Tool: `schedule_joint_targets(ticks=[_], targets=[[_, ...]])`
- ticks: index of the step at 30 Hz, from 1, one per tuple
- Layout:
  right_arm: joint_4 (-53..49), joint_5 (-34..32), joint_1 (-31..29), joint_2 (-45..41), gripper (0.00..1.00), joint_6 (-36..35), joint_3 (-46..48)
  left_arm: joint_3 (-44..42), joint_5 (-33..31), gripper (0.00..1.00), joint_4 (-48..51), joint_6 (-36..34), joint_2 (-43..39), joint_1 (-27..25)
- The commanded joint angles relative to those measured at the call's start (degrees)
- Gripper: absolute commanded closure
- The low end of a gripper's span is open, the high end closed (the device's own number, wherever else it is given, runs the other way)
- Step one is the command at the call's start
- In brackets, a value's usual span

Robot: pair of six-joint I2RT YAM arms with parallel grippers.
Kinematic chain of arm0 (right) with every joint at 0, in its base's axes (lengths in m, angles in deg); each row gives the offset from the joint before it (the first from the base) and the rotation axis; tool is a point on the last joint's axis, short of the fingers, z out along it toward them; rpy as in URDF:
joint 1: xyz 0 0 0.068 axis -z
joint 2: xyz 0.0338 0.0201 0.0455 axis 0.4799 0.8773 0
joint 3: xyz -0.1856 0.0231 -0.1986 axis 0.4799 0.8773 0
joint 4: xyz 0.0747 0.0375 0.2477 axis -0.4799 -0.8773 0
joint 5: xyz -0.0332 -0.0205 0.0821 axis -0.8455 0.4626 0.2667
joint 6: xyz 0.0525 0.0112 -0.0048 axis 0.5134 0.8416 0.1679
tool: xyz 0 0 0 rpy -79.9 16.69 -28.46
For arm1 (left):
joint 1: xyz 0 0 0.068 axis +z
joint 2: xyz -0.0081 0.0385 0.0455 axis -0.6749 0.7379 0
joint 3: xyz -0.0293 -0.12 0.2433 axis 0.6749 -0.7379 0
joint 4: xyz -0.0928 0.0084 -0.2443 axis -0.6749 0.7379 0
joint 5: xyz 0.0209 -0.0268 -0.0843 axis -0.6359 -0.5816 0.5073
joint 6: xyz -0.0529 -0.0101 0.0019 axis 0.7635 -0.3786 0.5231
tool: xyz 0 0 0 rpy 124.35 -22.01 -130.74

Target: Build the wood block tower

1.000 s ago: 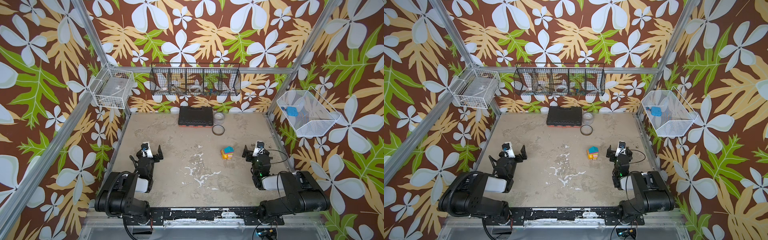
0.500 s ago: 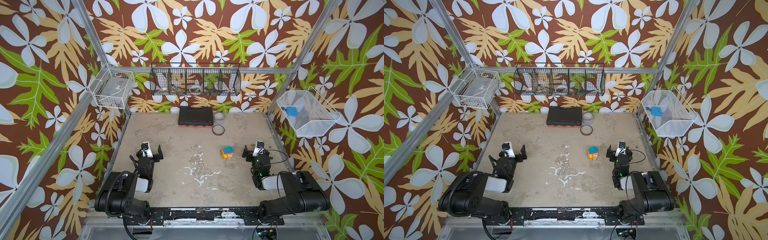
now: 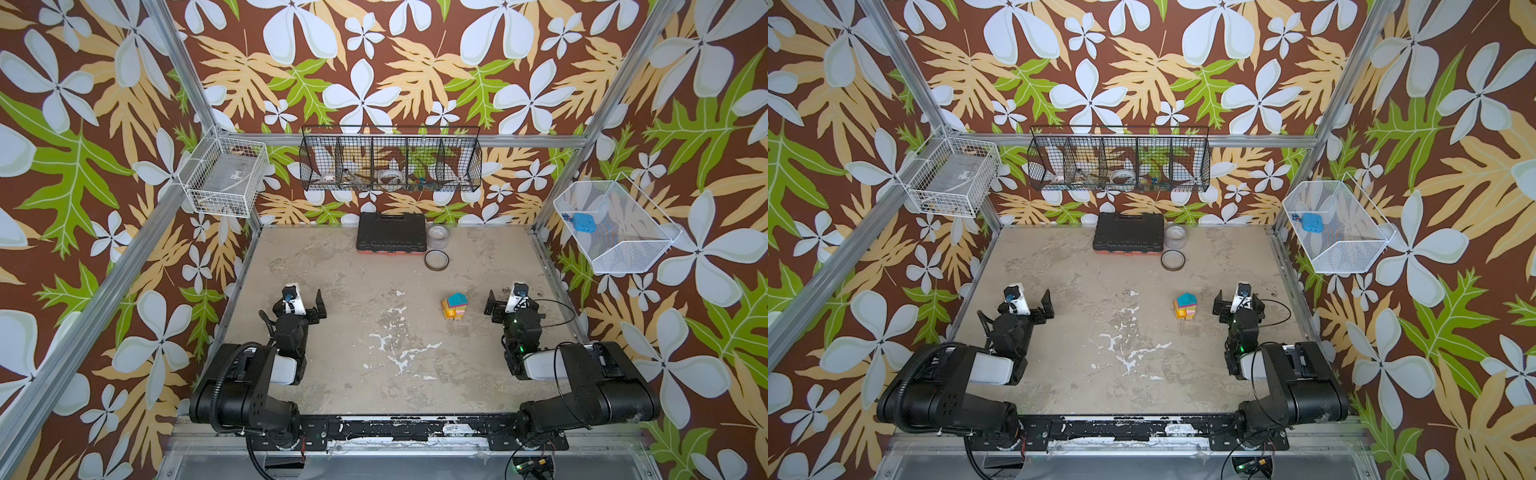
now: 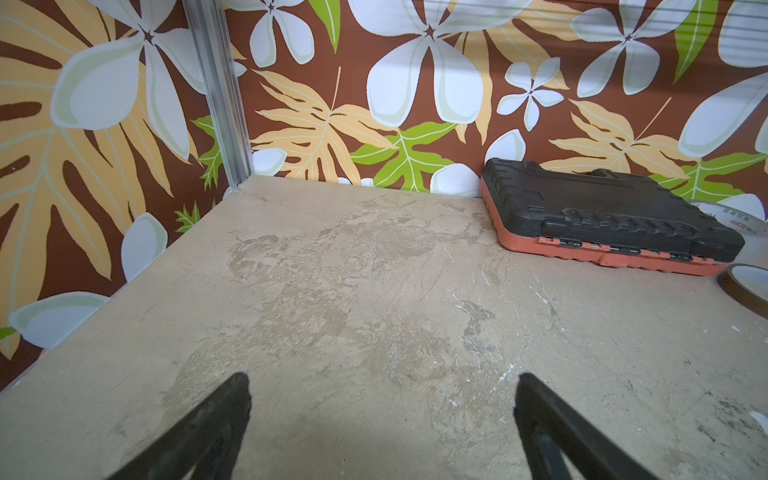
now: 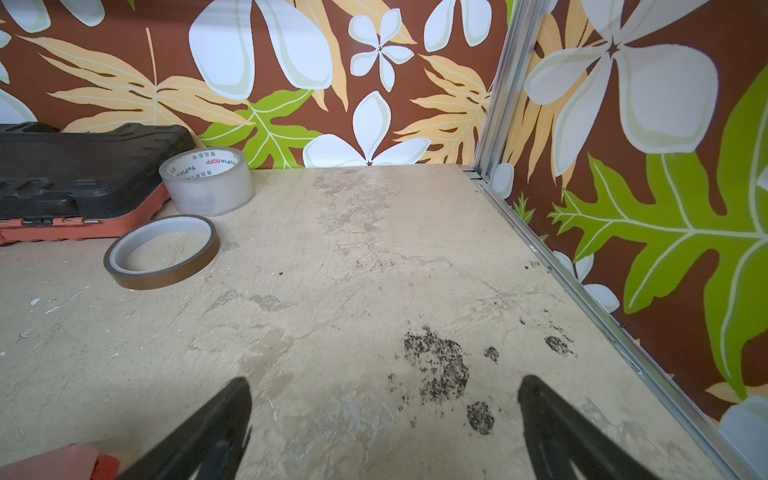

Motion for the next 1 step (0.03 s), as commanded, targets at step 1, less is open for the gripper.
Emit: schedule_joint_targets(ticks=[1], targets=[[1.7, 0.4, 0.2, 0.2, 0.00, 0.0, -0.2, 0.2, 0.3, 0.00, -1.9, 0.2, 0.1, 0.1]])
